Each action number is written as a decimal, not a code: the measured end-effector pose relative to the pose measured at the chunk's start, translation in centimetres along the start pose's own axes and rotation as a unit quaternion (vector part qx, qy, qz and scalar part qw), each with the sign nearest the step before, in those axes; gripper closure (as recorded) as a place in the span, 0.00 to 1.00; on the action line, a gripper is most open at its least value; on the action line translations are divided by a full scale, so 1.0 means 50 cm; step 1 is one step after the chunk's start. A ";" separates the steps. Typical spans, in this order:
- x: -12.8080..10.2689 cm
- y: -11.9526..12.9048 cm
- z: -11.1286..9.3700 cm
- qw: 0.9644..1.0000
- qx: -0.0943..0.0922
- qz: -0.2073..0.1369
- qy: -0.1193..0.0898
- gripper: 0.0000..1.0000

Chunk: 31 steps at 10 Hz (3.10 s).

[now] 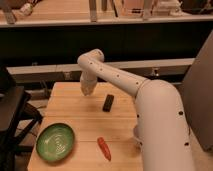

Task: Place the white sponge in the ceramic cup

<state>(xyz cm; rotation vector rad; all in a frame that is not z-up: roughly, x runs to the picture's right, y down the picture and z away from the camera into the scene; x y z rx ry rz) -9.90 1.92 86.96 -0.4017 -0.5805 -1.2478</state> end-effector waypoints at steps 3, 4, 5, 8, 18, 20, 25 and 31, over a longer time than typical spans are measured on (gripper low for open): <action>-0.023 0.049 -0.018 1.000 0.001 0.009 -0.004 0.84; -0.026 0.067 -0.026 1.000 0.002 0.013 -0.004 0.92; -0.028 0.082 -0.032 1.000 0.002 0.013 -0.004 0.99; -0.041 0.072 -0.046 1.000 0.007 0.024 -0.006 1.00; -0.050 0.173 -0.092 0.997 0.023 0.066 -0.013 0.95; -0.049 0.179 -0.093 0.997 0.028 0.072 -0.015 0.76; -0.075 0.253 -0.110 0.995 0.035 0.088 -0.018 0.58; -0.113 0.335 -0.145 0.992 0.040 0.113 -0.025 1.00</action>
